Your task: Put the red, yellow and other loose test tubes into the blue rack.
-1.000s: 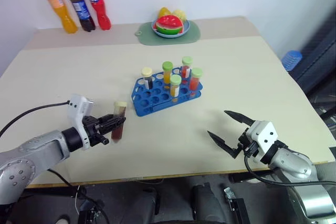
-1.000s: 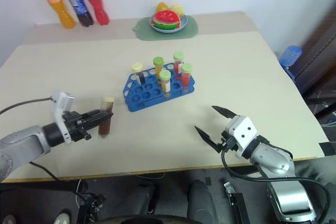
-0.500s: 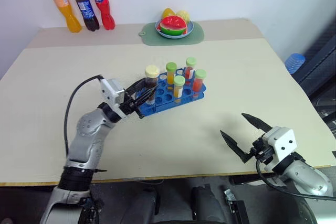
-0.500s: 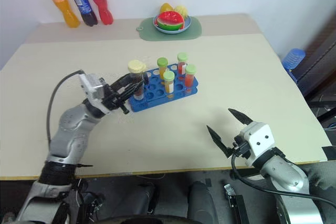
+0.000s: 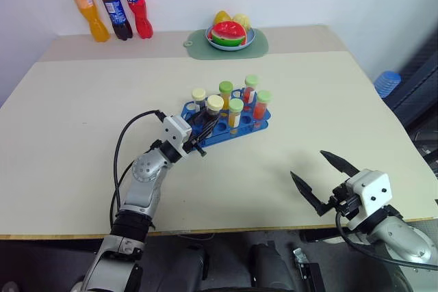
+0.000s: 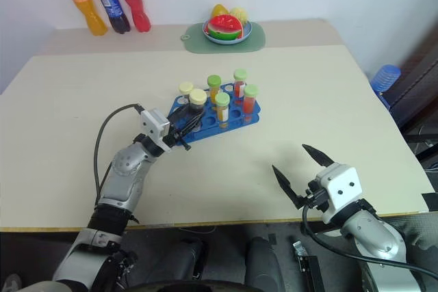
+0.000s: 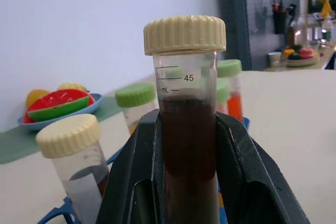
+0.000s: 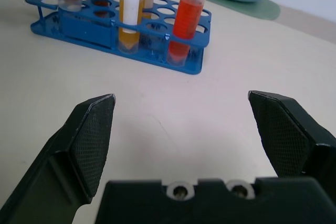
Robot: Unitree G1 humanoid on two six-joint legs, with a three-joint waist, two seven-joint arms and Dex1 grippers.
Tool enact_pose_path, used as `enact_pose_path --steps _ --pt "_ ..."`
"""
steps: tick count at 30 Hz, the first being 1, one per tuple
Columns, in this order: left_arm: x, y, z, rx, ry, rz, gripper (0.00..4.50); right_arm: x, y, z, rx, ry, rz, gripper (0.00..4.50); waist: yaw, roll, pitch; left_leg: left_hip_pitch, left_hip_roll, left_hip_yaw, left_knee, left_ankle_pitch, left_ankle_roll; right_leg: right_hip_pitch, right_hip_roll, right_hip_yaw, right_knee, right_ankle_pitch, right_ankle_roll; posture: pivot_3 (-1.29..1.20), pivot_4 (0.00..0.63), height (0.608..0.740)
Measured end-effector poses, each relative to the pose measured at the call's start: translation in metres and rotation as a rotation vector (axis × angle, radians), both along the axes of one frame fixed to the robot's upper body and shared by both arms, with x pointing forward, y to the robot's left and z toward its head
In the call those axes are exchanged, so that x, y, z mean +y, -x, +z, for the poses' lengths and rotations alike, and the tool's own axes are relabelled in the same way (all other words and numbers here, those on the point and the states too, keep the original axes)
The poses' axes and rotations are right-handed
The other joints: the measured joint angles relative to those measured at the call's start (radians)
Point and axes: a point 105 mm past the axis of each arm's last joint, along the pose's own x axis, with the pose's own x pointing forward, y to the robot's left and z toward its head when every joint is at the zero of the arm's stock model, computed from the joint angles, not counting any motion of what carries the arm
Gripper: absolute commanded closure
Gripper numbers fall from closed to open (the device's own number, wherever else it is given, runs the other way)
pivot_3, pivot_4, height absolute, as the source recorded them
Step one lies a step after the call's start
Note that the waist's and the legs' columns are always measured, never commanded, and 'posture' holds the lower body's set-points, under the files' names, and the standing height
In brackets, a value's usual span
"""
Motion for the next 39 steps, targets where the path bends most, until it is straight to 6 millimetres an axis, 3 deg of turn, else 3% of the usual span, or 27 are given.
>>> enact_pose_path --steps 19,26,34,39 --pt "-0.008 0.000 -0.020 0.133 0.045 -0.114 3.70 -0.004 0.001 0.000 0.006 0.009 -0.011 0.00 0.001 0.000 0.000 0.000 0.000 -0.001 0.000 0.000 0.000 0.000 0.000 0.000 0.000 0.000 0.000 0.00 0.150 0.740" --pt "-0.003 -0.003 -0.021 0.186 0.063 -0.123 0.23 -0.003 -0.001 0.002 -0.005 0.009 -0.007 0.00 -0.001 0.000 0.000 0.000 0.000 -0.001 0.000 0.000 0.000 0.000 0.000 0.000 0.000 0.000 0.000 0.00 0.150 0.740" --pt "0.014 0.023 -0.011 0.177 0.004 -0.153 0.23 0.003 -0.005 0.002 -0.016 0.005 0.015 0.00 -0.003 0.000 0.000 0.000 0.000 -0.001 -0.001 0.000 0.000 -0.001 0.000 0.000 0.000 0.000 0.000 0.00 0.150 0.740" --pt "0.043 0.048 -0.011 0.192 -0.080 -0.174 0.23 0.003 -0.003 -0.006 0.004 0.007 0.020 0.00 -0.003 0.001 0.000 0.000 0.000 -0.001 -0.002 0.000 0.000 -0.001 0.000 0.000 0.000 0.000 0.000 0.00 0.150 0.740"
